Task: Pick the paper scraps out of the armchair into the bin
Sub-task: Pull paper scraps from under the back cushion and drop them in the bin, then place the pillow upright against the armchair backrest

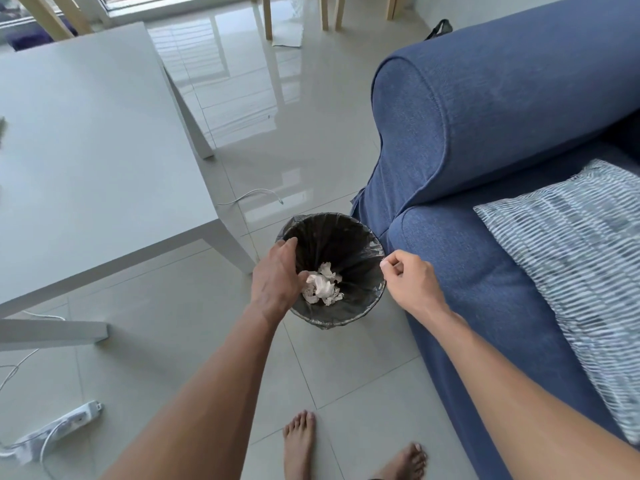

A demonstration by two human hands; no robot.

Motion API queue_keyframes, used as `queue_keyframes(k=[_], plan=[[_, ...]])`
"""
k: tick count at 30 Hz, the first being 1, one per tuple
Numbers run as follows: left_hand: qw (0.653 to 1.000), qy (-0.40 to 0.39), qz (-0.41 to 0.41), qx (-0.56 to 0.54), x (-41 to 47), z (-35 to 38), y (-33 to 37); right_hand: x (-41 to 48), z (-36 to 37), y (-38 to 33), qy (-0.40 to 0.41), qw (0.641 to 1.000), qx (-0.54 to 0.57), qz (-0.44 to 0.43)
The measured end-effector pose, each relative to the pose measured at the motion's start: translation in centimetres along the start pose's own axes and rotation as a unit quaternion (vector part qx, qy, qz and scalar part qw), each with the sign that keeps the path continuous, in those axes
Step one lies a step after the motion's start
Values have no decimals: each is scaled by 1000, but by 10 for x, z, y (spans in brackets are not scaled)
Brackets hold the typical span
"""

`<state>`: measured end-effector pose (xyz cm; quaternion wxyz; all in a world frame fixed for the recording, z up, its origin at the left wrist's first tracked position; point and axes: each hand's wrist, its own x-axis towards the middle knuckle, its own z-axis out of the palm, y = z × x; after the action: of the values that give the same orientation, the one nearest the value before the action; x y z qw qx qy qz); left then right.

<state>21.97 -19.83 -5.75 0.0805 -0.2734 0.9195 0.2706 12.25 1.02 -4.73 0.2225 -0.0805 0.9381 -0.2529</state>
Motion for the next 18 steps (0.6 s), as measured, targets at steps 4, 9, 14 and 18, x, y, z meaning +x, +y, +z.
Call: queue_keyframes(k=[4,9,14,18], plan=[[999,6,15,38,4,-5,1,0,-7,5,4,1000,-6,1],[996,17,63,66,1,-13,16,-7,-22,10,50,998,-27,-20],[984,3,156,84,-2,-28,65,-17,-68,29,183,972,-130,-74],[969,-10,227,94,13,-38,131,-16,-125,61,254,955,-148,-44]])
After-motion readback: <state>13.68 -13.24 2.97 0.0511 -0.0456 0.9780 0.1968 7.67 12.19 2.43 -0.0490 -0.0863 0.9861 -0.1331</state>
